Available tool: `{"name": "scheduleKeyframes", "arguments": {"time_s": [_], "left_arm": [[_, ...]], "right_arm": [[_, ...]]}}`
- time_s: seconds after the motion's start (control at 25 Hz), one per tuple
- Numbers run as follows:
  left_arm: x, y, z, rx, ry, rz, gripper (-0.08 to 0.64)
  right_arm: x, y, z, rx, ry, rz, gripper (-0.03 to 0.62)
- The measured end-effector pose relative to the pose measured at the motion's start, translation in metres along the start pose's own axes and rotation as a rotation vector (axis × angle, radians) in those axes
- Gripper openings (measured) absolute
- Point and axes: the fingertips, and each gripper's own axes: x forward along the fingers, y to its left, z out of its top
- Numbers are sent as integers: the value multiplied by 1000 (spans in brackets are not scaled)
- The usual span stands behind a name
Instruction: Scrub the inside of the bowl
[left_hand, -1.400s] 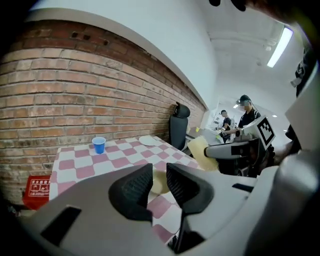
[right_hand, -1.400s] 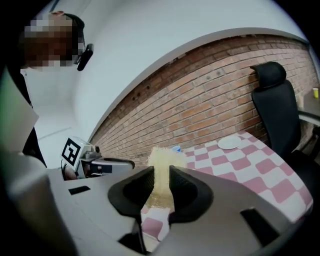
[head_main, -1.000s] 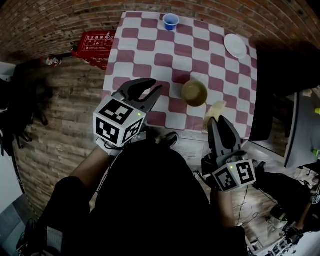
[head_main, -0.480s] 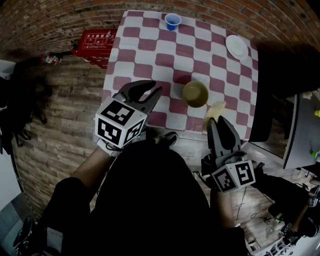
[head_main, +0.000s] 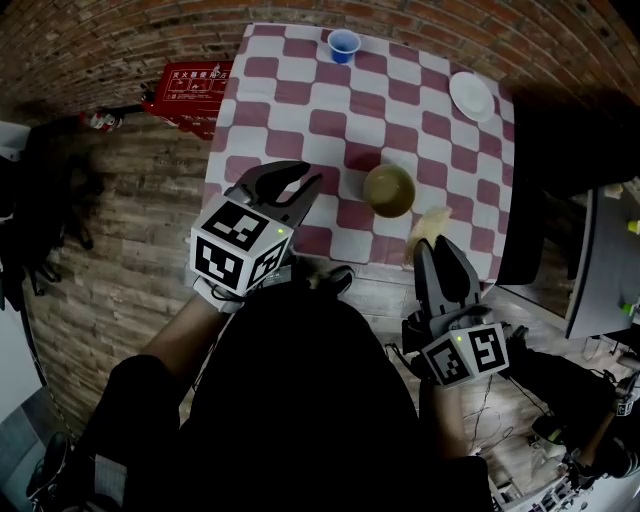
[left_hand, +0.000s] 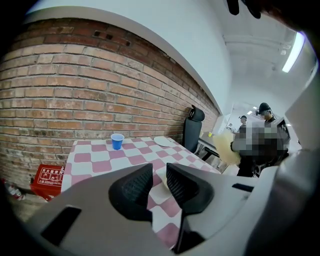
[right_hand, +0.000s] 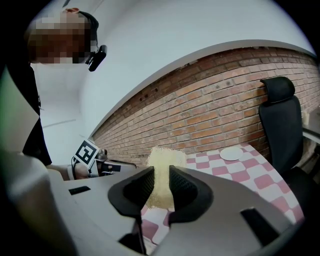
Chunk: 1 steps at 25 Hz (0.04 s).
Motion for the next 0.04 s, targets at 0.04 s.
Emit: {"name": "scheduleKeyframes", "arguments": {"time_s": [0.04], "left_arm": [[0,0,1,0,-1,0,94]], "right_arm": [[0,0,0,0,-1,-1,103]]}}
